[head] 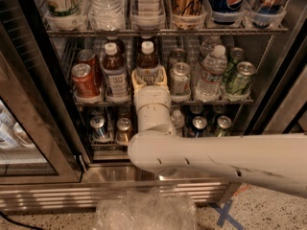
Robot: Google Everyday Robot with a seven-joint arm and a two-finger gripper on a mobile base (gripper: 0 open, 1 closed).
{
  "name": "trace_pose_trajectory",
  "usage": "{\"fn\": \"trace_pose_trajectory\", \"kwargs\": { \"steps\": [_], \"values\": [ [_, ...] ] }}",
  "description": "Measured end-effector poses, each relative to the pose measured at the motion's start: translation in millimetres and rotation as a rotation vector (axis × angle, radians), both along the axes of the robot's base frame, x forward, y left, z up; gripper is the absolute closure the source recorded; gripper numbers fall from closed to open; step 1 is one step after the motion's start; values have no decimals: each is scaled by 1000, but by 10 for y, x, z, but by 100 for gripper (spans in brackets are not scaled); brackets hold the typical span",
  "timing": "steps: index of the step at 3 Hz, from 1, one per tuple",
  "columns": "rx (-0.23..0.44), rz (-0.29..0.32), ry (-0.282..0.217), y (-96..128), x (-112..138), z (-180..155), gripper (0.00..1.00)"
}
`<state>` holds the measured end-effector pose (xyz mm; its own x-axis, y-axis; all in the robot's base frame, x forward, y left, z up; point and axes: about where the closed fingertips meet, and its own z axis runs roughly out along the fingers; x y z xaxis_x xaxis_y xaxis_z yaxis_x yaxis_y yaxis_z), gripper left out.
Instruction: Pick blue plastic bottle from middle shelf of fridge
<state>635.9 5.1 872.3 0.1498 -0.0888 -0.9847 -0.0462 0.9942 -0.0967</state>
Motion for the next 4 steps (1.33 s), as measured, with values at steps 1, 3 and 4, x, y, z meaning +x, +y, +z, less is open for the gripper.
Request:
{"fn": "trace_pose_trajectory", "kwargs": {
  "steps": [1, 3, 4],
  "values": [
    [45, -19, -104, 209, -113, 113, 100],
    [81, -51, -173, 171, -225, 218, 100],
    [131, -78, -317, 23, -517, 455, 100]
  ]
}}
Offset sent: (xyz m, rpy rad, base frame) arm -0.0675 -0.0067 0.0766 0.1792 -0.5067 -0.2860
